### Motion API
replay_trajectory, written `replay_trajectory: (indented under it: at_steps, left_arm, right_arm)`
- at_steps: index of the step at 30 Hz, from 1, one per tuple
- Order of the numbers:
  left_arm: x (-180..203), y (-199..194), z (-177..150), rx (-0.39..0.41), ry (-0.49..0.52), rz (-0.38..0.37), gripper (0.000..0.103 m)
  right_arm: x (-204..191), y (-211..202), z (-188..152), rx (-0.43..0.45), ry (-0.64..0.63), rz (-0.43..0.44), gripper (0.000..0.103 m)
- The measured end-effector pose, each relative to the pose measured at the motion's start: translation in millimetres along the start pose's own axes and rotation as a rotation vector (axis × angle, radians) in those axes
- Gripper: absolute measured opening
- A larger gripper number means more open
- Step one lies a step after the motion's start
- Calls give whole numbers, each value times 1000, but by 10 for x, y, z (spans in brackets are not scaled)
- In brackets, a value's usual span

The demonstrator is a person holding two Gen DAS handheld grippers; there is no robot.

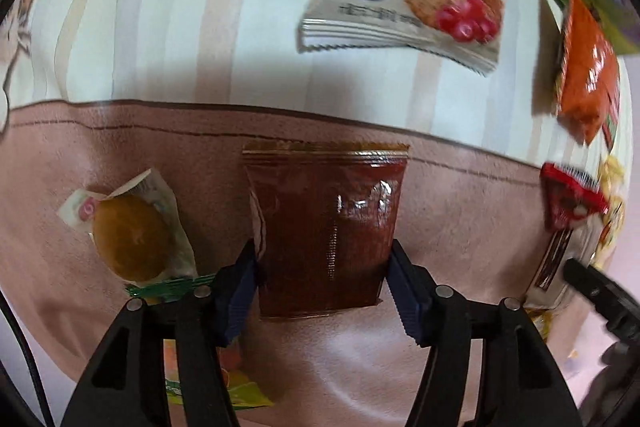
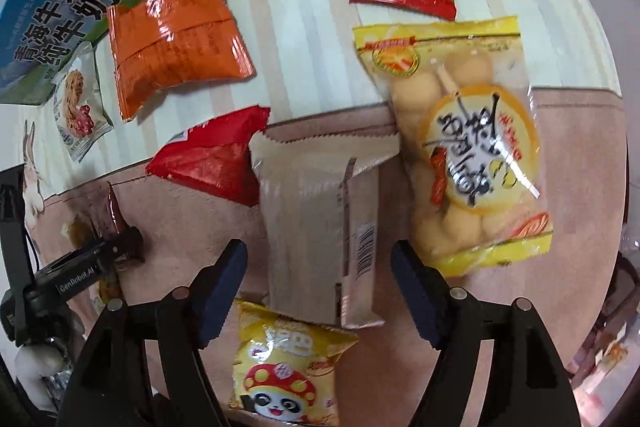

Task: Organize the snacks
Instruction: 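Grasp the brown jerky packet with left tool while right grasps white wrapped bar, then carry both packets into the box and open both tools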

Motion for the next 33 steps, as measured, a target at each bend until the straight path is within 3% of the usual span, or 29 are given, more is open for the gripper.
replay_trajectory:
  at_steps: [2,3,6,8,12,17,22,26,28,33]
  left_arm:
    - [-109,-21,21,-4,-25,-37,59]
    - [-149,-27,8,-4,-39,-57,58]
    - [-303,-83,-31,9,-49,-61,53]
    - [-313,-133,-85,40,-23,-14,53]
    - [-93,-211,-202,56,35,14,53]
    - [34,-392,-348,40,73,-60,53]
    - [202,-905,-336,107,109,-145,53]
    - [236,-1572,-22,200,121,-221,53]
    - [332,-1949,369,235,130,-243,53]
    - [536,-2431,931,322,171,-196,53]
  right_arm:
    - [-39,83,-20,12,-13,-53,70]
    - [-37,132,-46,10,-15,-75,57]
    - [-6,125,-118,35,-1,-54,57]
    - [68,70,-143,39,12,-32,57]
    - [193,-46,-198,41,59,46,57]
    - [238,-366,-229,69,69,129,57]
    - [63,-910,11,137,14,207,57]
    - [-254,-1472,439,208,-44,258,57]
    - [-420,-1706,642,247,-76,279,57]
    - [-803,-2146,1254,334,-153,240,57]
Point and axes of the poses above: each gripper's, at about its wrist camera, not at the fingertips, and y roughly the way its jaws point, x to its right, z to its top, the point moved 3 cm from there along y, roughly the way its jaws point, and after that the axes turned 1 degree about -y, right-handed, at the moved point
